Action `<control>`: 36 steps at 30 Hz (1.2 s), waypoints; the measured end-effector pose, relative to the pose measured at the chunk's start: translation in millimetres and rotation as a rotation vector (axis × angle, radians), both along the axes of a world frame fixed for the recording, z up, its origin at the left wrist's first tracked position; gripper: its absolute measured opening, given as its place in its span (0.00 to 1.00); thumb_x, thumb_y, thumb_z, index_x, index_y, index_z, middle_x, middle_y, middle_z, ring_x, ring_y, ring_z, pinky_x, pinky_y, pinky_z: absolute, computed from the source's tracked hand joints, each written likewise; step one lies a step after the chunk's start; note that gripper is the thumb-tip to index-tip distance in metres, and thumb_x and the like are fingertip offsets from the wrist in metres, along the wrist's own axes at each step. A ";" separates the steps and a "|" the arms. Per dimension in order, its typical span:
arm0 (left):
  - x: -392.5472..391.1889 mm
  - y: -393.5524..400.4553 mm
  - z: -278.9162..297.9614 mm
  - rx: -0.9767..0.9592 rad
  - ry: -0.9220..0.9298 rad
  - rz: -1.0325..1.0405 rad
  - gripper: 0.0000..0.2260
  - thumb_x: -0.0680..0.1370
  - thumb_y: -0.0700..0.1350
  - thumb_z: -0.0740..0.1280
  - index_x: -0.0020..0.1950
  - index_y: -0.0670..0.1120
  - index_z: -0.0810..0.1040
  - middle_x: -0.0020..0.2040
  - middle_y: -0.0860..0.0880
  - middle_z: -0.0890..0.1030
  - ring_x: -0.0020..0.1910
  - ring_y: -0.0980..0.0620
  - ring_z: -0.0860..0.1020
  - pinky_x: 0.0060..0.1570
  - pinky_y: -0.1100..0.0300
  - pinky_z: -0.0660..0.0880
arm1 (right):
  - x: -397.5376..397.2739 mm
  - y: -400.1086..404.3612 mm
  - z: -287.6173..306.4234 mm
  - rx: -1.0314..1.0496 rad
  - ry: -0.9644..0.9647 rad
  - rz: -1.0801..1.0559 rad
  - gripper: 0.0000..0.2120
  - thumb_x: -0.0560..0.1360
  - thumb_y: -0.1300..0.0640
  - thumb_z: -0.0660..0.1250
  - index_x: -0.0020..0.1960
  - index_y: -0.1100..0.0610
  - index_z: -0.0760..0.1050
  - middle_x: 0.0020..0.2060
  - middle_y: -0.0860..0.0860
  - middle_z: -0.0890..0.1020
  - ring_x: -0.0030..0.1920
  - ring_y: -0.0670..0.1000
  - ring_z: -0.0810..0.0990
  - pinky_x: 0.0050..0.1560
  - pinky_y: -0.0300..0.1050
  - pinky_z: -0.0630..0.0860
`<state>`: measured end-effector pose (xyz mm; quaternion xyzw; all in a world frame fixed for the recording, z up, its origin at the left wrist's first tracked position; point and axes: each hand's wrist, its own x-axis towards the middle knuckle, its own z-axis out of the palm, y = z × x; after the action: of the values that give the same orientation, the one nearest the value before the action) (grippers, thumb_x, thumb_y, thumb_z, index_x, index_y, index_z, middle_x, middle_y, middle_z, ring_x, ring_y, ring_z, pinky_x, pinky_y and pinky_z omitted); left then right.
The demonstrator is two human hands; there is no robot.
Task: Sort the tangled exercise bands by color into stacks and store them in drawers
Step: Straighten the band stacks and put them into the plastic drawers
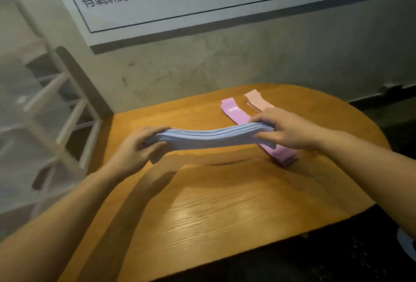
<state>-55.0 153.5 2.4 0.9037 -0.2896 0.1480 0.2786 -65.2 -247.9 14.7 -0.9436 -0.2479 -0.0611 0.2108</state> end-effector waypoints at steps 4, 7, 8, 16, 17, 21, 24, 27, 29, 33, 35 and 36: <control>-46.9 46.9 -18.3 -0.073 0.068 0.106 0.26 0.77 0.44 0.71 0.74 0.56 0.68 0.63 0.65 0.73 0.62 0.73 0.71 0.60 0.76 0.67 | 9.0 47.8 -5.8 -0.035 -0.009 0.132 0.14 0.77 0.50 0.71 0.62 0.53 0.78 0.52 0.47 0.79 0.52 0.47 0.74 0.56 0.42 0.70; -64.9 60.1 -29.5 -0.052 0.050 0.132 0.28 0.78 0.45 0.70 0.75 0.60 0.67 0.60 0.58 0.76 0.61 0.66 0.74 0.60 0.73 0.70 | 14.9 68.7 -14.5 -0.039 -0.007 0.172 0.14 0.78 0.49 0.70 0.62 0.51 0.78 0.52 0.45 0.79 0.52 0.47 0.74 0.56 0.44 0.71; -69.1 59.9 -31.6 -0.061 0.065 0.154 0.26 0.78 0.51 0.68 0.74 0.63 0.67 0.60 0.57 0.76 0.60 0.64 0.74 0.60 0.71 0.71 | 16.4 72.0 -17.2 -0.036 0.001 0.174 0.14 0.78 0.49 0.70 0.62 0.51 0.78 0.53 0.45 0.80 0.52 0.47 0.75 0.56 0.45 0.72; -77.8 39.2 -74.0 -0.148 0.097 0.279 0.23 0.79 0.42 0.71 0.72 0.56 0.71 0.57 0.50 0.73 0.56 0.68 0.71 0.57 0.74 0.67 | 16.3 65.5 -41.0 -0.278 0.060 0.106 0.21 0.81 0.43 0.63 0.72 0.47 0.70 0.63 0.46 0.77 0.59 0.45 0.71 0.59 0.41 0.66; -77.6 38.3 -75.8 -0.152 0.096 0.294 0.22 0.80 0.43 0.70 0.73 0.55 0.72 0.58 0.50 0.72 0.57 0.69 0.70 0.59 0.76 0.65 | 15.0 64.7 -43.8 -0.294 0.047 0.085 0.22 0.81 0.42 0.61 0.73 0.46 0.68 0.64 0.46 0.76 0.61 0.46 0.71 0.61 0.42 0.66; -77.8 40.9 -78.5 -0.142 0.155 0.280 0.25 0.79 0.45 0.71 0.75 0.55 0.70 0.62 0.53 0.69 0.62 0.69 0.68 0.62 0.78 0.61 | 10.5 62.3 -49.6 -0.223 0.063 0.043 0.25 0.81 0.42 0.62 0.75 0.47 0.64 0.67 0.46 0.74 0.64 0.48 0.72 0.63 0.43 0.66; -78.2 39.1 -75.4 -0.194 0.148 0.256 0.23 0.79 0.43 0.69 0.74 0.54 0.71 0.59 0.49 0.71 0.59 0.64 0.70 0.61 0.75 0.63 | 13.5 59.8 -51.5 -0.097 0.156 0.043 0.21 0.80 0.47 0.66 0.71 0.49 0.69 0.65 0.47 0.76 0.61 0.47 0.73 0.60 0.37 0.66; -80.0 37.6 -70.2 -0.282 0.192 0.309 0.24 0.78 0.40 0.72 0.73 0.52 0.72 0.58 0.51 0.75 0.57 0.62 0.73 0.60 0.70 0.69 | 16.1 58.0 -55.9 0.102 0.229 0.008 0.14 0.77 0.50 0.71 0.61 0.45 0.73 0.57 0.46 0.76 0.56 0.41 0.73 0.53 0.27 0.65; -80.2 38.2 -68.2 -0.343 0.274 0.364 0.26 0.77 0.42 0.73 0.73 0.54 0.71 0.60 0.54 0.76 0.58 0.60 0.75 0.60 0.65 0.72 | 16.3 56.6 -59.2 0.199 0.285 -0.034 0.17 0.76 0.51 0.73 0.61 0.44 0.73 0.56 0.45 0.76 0.54 0.39 0.74 0.50 0.27 0.68; -78.0 36.2 -65.1 -0.403 0.415 0.397 0.16 0.76 0.49 0.74 0.63 0.54 0.75 0.55 0.54 0.81 0.51 0.58 0.80 0.54 0.56 0.76 | 16.6 52.5 -62.2 0.338 0.436 -0.128 0.21 0.74 0.49 0.75 0.63 0.45 0.72 0.55 0.43 0.78 0.56 0.46 0.78 0.53 0.41 0.75; -79.4 34.0 -61.1 -0.433 0.465 0.403 0.15 0.76 0.50 0.73 0.61 0.54 0.76 0.52 0.54 0.82 0.47 0.61 0.80 0.51 0.58 0.77 | 18.0 51.5 -62.7 0.371 0.468 -0.136 0.15 0.74 0.51 0.75 0.59 0.47 0.76 0.53 0.46 0.81 0.55 0.49 0.79 0.54 0.44 0.76; -80.4 33.3 -59.6 -0.437 0.465 0.408 0.14 0.77 0.50 0.73 0.60 0.54 0.76 0.52 0.55 0.82 0.47 0.62 0.80 0.50 0.59 0.77 | 18.1 51.7 -62.5 0.369 0.475 -0.146 0.14 0.74 0.51 0.75 0.57 0.46 0.76 0.53 0.47 0.81 0.55 0.50 0.80 0.54 0.45 0.76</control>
<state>-135.4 186.8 -57.2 0.8715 0.0058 0.0497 0.4878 -47.1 -196.2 -47.8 -0.8926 -0.1081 0.1023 0.4255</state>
